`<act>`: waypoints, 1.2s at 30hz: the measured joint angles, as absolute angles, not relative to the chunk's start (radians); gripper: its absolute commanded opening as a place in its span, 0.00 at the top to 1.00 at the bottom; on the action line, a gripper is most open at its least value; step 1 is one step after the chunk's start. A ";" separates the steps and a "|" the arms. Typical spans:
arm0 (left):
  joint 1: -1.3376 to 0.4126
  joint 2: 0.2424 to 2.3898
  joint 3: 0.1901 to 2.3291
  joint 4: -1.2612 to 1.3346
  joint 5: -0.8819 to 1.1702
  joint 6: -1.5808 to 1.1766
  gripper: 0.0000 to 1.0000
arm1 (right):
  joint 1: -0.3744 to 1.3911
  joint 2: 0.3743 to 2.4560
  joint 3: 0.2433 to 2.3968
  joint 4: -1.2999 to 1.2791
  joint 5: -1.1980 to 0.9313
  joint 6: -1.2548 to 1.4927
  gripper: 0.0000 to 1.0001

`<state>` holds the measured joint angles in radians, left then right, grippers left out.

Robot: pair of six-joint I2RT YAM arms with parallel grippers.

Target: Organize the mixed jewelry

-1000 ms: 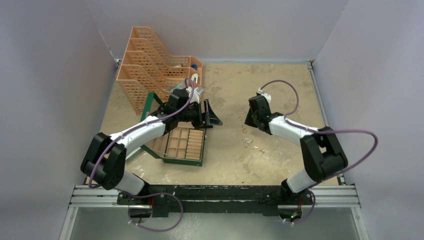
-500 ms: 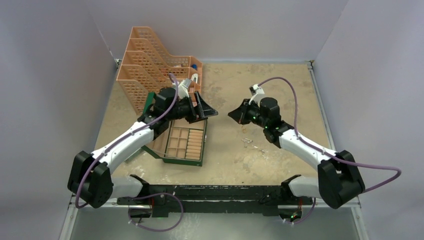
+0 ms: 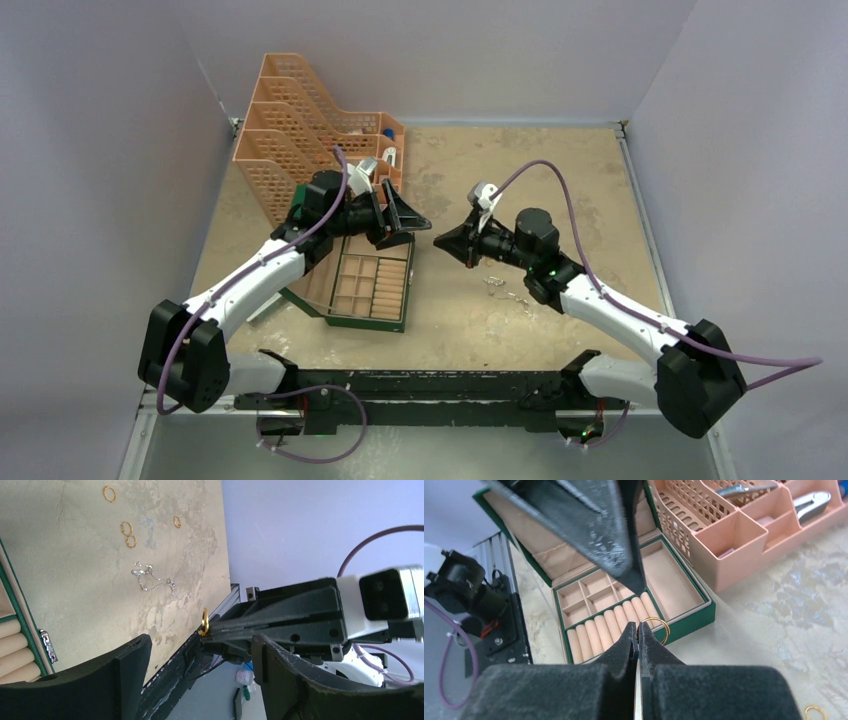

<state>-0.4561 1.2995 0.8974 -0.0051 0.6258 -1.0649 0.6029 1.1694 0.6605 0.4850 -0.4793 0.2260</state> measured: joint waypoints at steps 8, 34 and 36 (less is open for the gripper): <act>-0.434 1.301 0.896 0.006 0.709 -1.055 0.42 | 0.649 1.124 0.619 0.555 -0.485 0.066 1.00; -0.434 1.347 0.878 0.019 0.801 -1.030 0.69 | 0.697 1.175 0.636 0.535 -0.538 -0.090 1.00; -0.434 1.353 0.878 0.019 0.805 -1.029 0.71 | 0.700 1.177 0.637 0.535 -0.538 -0.090 1.00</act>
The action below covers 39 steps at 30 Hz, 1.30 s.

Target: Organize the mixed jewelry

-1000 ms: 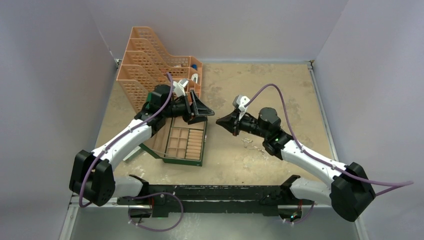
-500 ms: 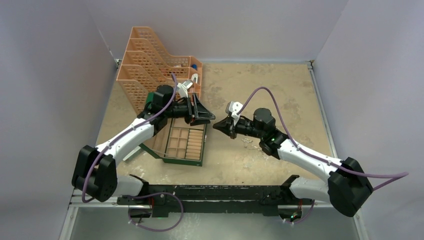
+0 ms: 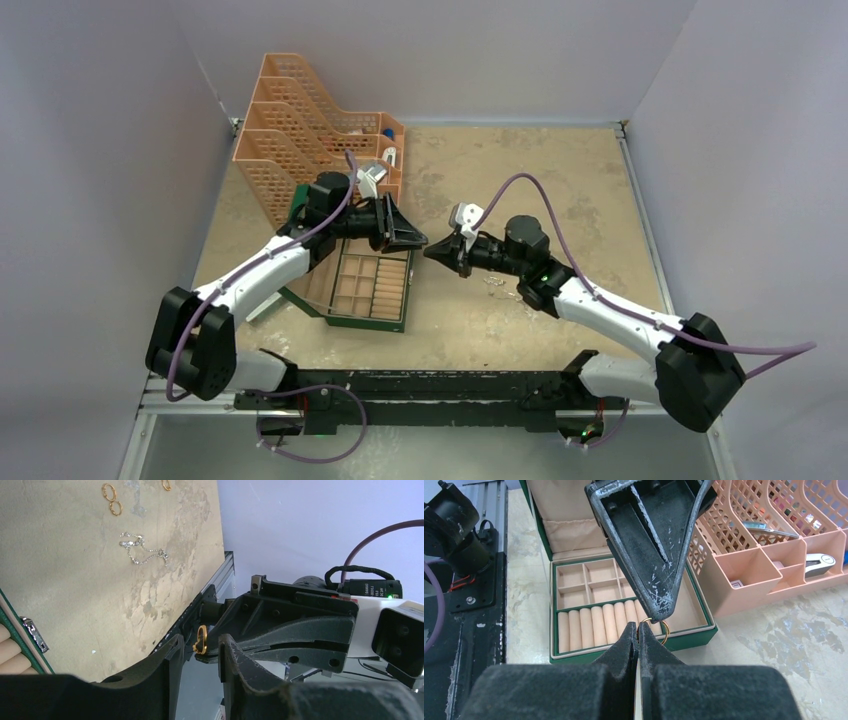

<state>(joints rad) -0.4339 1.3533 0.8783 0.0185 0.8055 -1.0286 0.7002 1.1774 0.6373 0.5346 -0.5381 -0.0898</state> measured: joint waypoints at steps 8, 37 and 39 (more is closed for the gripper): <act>-0.434 1.384 0.878 0.019 0.833 -1.028 0.83 | 0.702 1.191 0.639 0.537 -0.538 -0.088 1.00; -0.369 1.387 0.893 0.023 0.899 -0.877 1.00 | 0.712 1.040 0.680 0.507 -0.302 0.396 0.31; -0.369 1.387 0.913 0.015 0.919 -0.851 1.00 | 0.712 1.050 0.688 0.500 -0.279 0.451 0.34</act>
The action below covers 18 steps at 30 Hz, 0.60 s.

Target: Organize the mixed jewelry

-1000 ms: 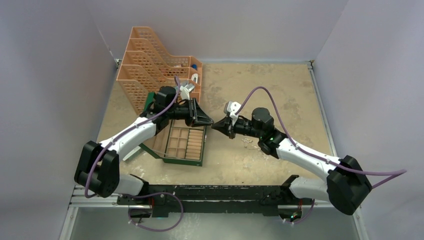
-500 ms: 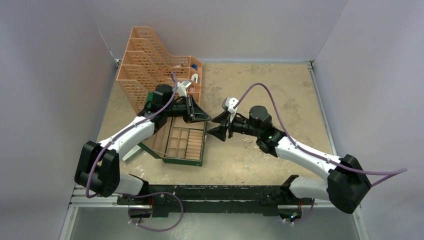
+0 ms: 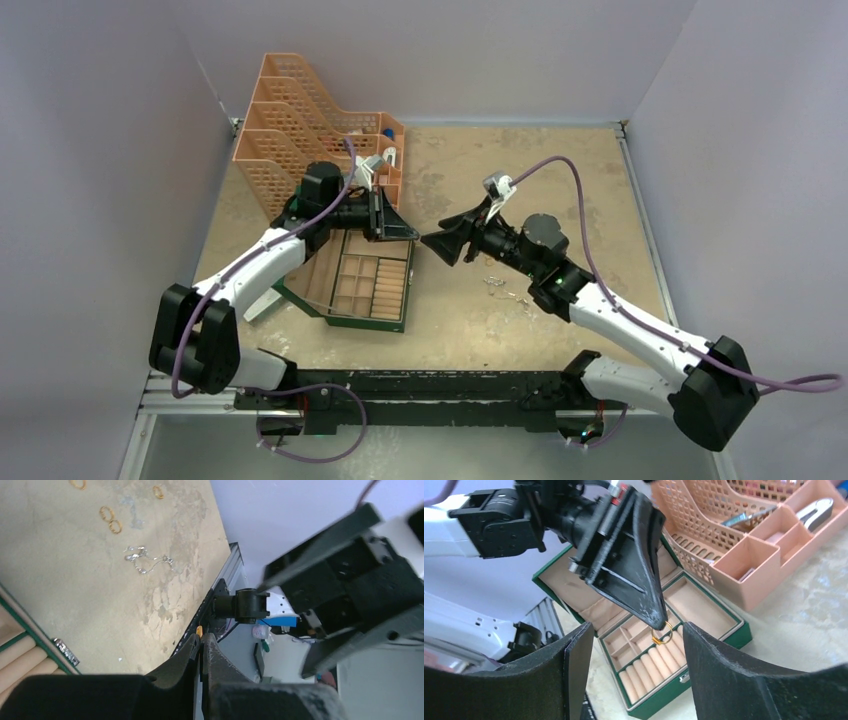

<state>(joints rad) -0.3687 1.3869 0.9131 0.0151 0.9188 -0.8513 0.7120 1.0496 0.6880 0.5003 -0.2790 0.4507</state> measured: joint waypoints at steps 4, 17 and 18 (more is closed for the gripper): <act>-0.369 1.368 0.953 0.004 0.951 -0.818 1.00 | 0.711 1.069 0.689 0.485 -0.244 0.570 0.31; -0.368 1.197 0.789 0.308 0.784 -1.143 1.00 | 0.720 1.089 0.485 0.997 -0.107 1.086 0.32; -0.368 1.194 0.773 0.329 0.767 -1.172 1.00 | 0.726 1.113 0.485 1.034 -0.096 1.113 0.33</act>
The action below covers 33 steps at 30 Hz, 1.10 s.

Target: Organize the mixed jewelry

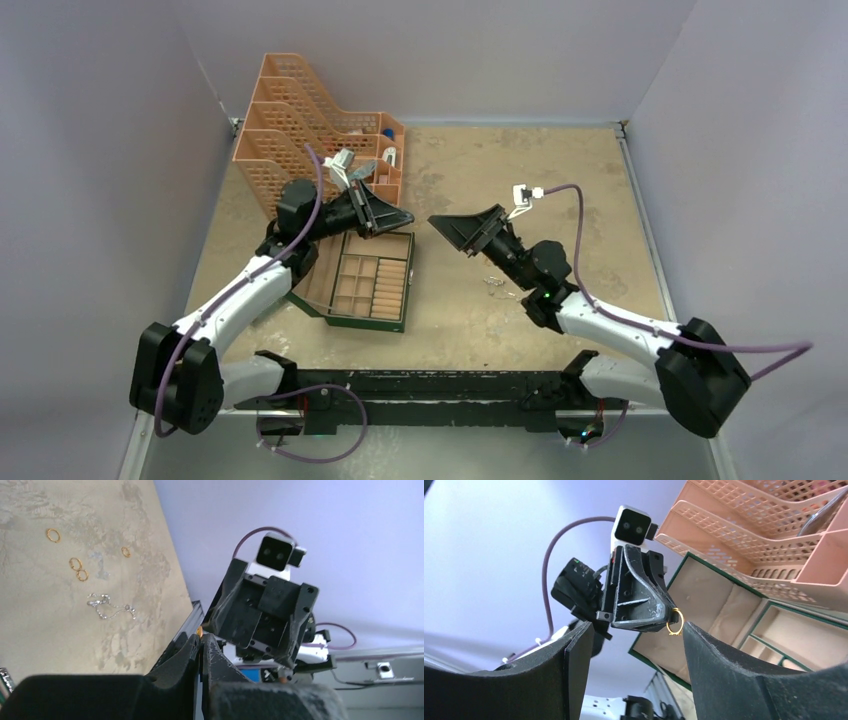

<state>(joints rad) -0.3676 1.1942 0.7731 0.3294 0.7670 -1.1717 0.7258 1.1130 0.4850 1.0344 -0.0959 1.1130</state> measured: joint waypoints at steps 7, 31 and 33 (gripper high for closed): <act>-0.368 1.134 0.742 0.408 0.654 -1.285 1.00 | 0.760 1.206 0.500 1.097 -0.015 1.258 0.35; -0.368 1.091 0.723 0.493 0.575 -1.325 1.00 | 0.786 1.374 0.614 1.294 -0.070 1.485 0.60; -0.368 1.091 0.723 0.493 0.574 -1.325 1.00 | 0.786 1.374 0.615 1.287 -0.070 1.487 0.56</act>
<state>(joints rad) -0.3676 1.0908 0.7231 0.4927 0.5743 -1.3254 0.7856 1.3743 0.6147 1.2869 -0.0700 1.4872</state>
